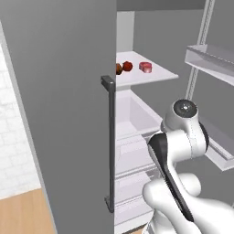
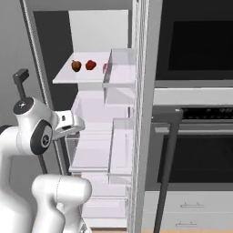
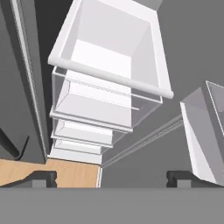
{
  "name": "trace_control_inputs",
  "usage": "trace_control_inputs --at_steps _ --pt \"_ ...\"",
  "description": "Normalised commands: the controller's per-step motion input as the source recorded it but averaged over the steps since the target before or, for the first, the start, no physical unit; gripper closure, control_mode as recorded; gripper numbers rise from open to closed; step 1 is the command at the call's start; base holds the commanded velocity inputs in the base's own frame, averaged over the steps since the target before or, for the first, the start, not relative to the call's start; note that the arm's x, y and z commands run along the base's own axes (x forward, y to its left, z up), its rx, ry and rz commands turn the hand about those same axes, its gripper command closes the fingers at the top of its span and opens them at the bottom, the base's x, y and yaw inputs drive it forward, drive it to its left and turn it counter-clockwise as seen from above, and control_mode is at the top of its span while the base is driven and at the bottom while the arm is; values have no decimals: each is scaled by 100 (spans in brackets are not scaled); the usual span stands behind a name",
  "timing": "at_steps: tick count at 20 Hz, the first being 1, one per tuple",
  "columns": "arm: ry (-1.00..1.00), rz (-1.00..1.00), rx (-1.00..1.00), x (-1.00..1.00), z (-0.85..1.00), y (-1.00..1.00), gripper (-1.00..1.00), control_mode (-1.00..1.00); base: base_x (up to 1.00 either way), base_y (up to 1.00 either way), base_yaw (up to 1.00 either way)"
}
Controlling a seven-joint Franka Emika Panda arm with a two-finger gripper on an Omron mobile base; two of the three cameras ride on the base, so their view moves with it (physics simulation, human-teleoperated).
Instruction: Place one bell pepper and one steak in each tupperware on the nearby counter, to pack two identical lunches.
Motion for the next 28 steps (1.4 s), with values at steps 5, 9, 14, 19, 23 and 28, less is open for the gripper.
trace_control_inputs --at_steps 5,9,14,19,23,28 --pt "0 0 0 0 0 0 -100 100 24 2 -11" --pt "0 0 0 0 0 0 -100 100 5 -28 -1" --pt "0 0 0 0 0 0 -100 100 5 -43 1" --pt "0 0 0 0 0 0 -100 100 6 -9 1" --pt "0 0 0 0 0 0 -100 100 21 18 0" --pt "0 0 0 7 0 5 -100 -100 17 32 0"
